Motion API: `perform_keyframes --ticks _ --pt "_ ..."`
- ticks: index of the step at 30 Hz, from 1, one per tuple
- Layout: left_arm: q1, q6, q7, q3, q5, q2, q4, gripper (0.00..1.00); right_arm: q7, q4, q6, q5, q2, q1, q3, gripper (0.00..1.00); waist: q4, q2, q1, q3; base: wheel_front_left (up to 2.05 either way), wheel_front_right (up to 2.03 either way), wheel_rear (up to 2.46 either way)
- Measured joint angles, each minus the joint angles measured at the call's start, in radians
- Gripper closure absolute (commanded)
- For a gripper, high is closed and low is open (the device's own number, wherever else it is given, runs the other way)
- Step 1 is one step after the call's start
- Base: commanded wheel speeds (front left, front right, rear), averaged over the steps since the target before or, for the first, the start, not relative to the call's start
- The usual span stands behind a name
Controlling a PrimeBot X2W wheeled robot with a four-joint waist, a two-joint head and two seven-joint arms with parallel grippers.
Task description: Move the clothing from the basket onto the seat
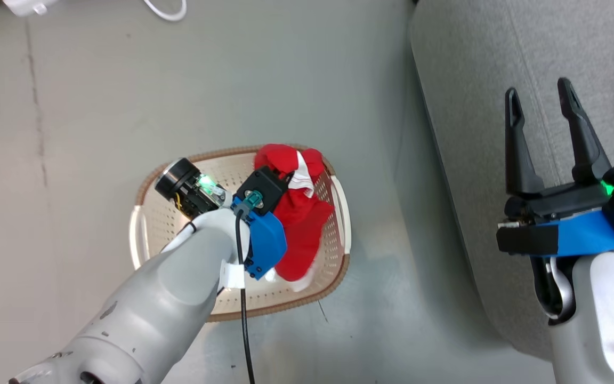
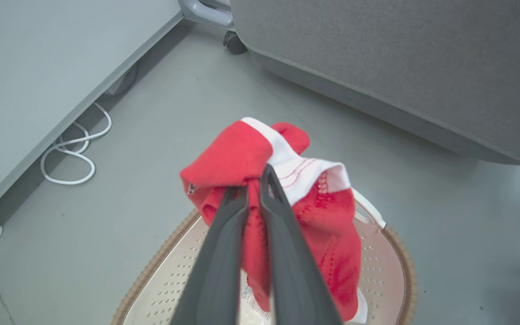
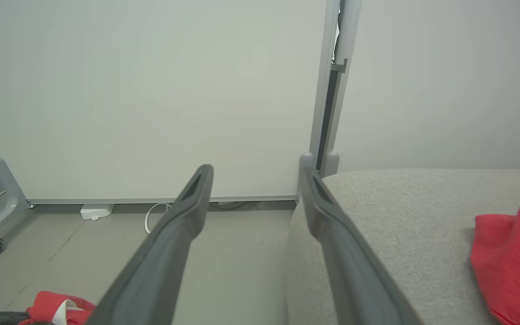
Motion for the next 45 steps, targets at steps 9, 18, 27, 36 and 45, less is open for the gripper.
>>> perform_keyframes --ticks 9,18,27,36,45 --pt "0.069 0.046 0.0 0.131 0.028 0.039 -0.204 1.0 0.0 0.023 0.0 0.0 -0.007 0.068 -0.015 0.0 0.037 0.0 -0.0001 -0.139 0.0 0.0 0.0" --pt "0.104 0.072 0.0 0.253 0.076 0.052 -0.372 1.0 0.0 0.044 0.0 0.0 -0.005 0.122 -0.014 0.0 0.06 0.0001 -0.0001 -0.255 0.0 0.0 0.0" --pt "0.107 0.082 0.0 0.327 0.123 0.057 -0.497 1.0 0.0 0.061 0.0 0.0 0.0 0.167 -0.012 0.0 0.072 0.0 -0.0001 -0.344 0.0 0.0 0.0" --pt "0.095 0.079 0.0 0.331 0.142 0.044 -0.563 1.0 0.0 0.07 0.0 0.0 0.007 0.214 -0.014 0.0 0.081 0.0001 0.0 -0.412 0.0 0.0 0.0" --pt "0.095 0.08 0.01 0.322 0.142 0.053 -0.595 1.0 0.0 0.07 0.0 0.0 0.007 0.232 -0.011 0.0 0.087 0.0 0.0 -0.425 0.0 0.0 0.0"
